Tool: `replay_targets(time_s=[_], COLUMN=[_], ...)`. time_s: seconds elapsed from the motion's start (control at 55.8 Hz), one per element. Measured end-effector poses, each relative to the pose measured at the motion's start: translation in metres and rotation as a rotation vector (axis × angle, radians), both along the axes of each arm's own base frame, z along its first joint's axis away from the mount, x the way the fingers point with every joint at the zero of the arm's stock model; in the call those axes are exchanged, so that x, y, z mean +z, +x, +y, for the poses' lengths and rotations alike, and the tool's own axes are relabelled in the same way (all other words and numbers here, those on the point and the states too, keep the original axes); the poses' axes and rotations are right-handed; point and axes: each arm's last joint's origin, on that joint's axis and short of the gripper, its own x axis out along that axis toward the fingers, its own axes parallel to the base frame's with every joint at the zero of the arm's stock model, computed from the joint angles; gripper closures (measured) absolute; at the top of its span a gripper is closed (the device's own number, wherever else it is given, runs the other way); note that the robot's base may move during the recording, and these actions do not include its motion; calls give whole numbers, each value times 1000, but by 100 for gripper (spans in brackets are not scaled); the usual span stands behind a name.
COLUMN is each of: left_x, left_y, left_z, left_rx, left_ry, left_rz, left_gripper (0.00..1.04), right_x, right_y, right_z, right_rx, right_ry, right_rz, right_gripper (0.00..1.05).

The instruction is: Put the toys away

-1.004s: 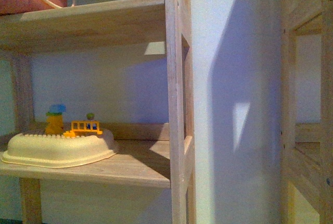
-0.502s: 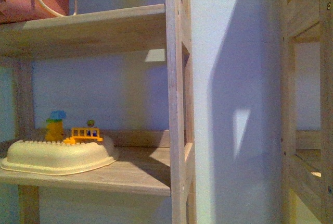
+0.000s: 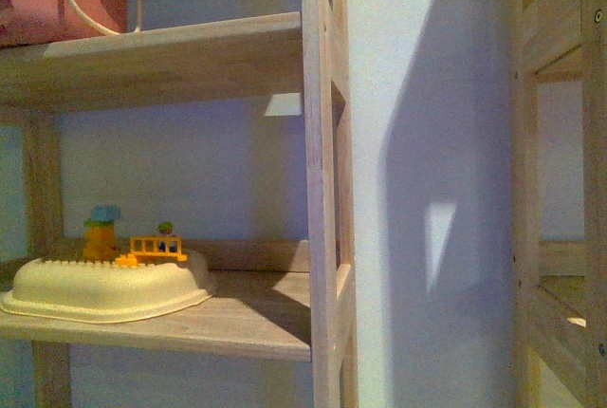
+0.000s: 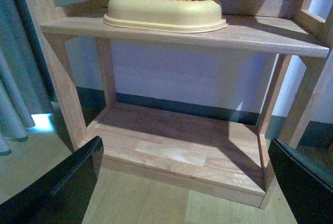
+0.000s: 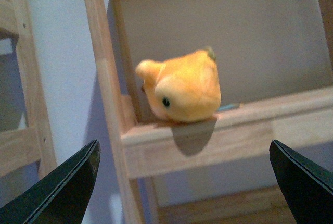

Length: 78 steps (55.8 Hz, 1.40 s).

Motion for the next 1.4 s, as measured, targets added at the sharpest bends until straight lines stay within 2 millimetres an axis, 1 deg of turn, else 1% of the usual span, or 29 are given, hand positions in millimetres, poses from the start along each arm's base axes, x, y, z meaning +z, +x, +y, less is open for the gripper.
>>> replay_targets(time_s=[0.054, 0.143, 0.197, 0.269, 0.359, 0.412, 0.466, 0.61, 0.628, 0.699, 0.717, 0.735, 0.789, 0.914, 0.968, 0.986, 1.201, 1.398], left_x=[0, 0, 0, 0, 0, 0, 0, 0, 0, 0, 0, 0, 0, 0, 0, 0, 0, 0], left_y=[0, 0, 0, 0, 0, 0, 0, 0, 0, 0, 0, 0, 0, 0, 0, 0, 0, 0], left_z=[0, 0, 0, 0, 0, 0, 0, 0, 0, 0, 0, 0, 0, 0, 0, 0, 0, 0], left_rx=[0, 0, 0, 0, 0, 0, 0, 0, 0, -1, -1, 0, 1, 0, 0, 0, 0, 0], left_ry=[0, 0, 0, 0, 0, 0, 0, 0, 0, 0, 0, 0, 0, 0, 0, 0, 0, 0], left_rz=[0, 0, 0, 0, 0, 0, 0, 0, 0, 0, 0, 0, 0, 0, 0, 0, 0, 0], left_gripper=[6, 6, 6, 6, 6, 6, 6, 6, 6, 6, 6, 6, 6, 6, 6, 6, 6, 6], right_x=[-24, -50, -69, -86, -114, -128, -133, -132, -131, -135, -138, -140, -151, -163, -168, -169, -186, -196], right_y=[1, -1, -1, 0, 0, 1, 2, 1, 1, 1, 1, 1, 1, 0, 0, 0, 0, 0], right_z=[9, 21, 29, 36, 42, 44, 45, 45, 45, 39, 38, 38, 37, 37, 37, 37, 36, 36], right_rx=[28, 78, 113, 135, 158, 164, 164, 168, 204, 235, 261, 267, 283, 284, 282, 282, 279, 278], right_ry=[23, 33, 50, 63, 76, 74, 73, 66, 21, -55, -78, -81, -101, -113, -119, -120, -124, -127], right_rz=[38, 71, 102, 145, 234, 272, 288, 287, 330, 472, 512, 529, 582, 594, 591, 592, 597, 598], right_gripper=[7, 7, 7, 7, 7, 7, 7, 7, 10, 20, 23, 25, 35, 54, 64, 66, 102, 101])
